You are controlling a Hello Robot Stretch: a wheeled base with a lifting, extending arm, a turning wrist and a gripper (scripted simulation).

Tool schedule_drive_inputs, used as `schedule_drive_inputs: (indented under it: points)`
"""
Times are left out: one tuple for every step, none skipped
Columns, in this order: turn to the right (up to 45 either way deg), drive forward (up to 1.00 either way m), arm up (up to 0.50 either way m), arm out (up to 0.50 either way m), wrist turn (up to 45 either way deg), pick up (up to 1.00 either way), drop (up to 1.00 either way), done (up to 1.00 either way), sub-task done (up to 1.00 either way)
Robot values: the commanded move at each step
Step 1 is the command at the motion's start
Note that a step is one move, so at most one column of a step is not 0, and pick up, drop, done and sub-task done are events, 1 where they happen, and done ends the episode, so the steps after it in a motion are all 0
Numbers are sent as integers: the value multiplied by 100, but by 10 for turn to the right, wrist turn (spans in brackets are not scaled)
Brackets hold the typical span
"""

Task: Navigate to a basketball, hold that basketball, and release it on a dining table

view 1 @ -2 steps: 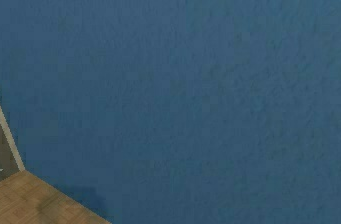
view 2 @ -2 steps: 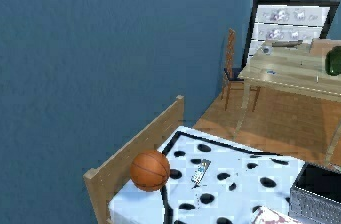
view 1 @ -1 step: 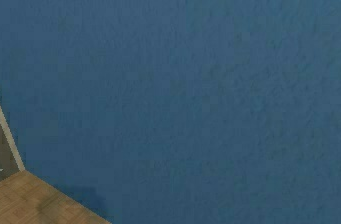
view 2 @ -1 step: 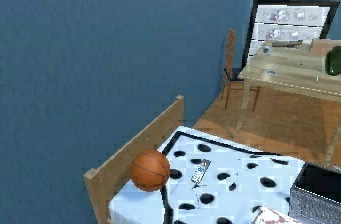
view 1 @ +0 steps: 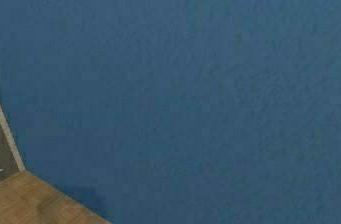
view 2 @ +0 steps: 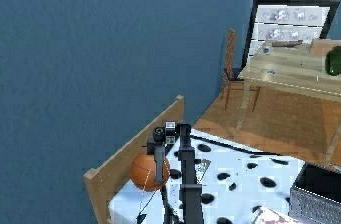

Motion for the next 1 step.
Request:
schedule_drive_inputs:
  points:
    - [0,0,0,0,450,0,0,0,0]
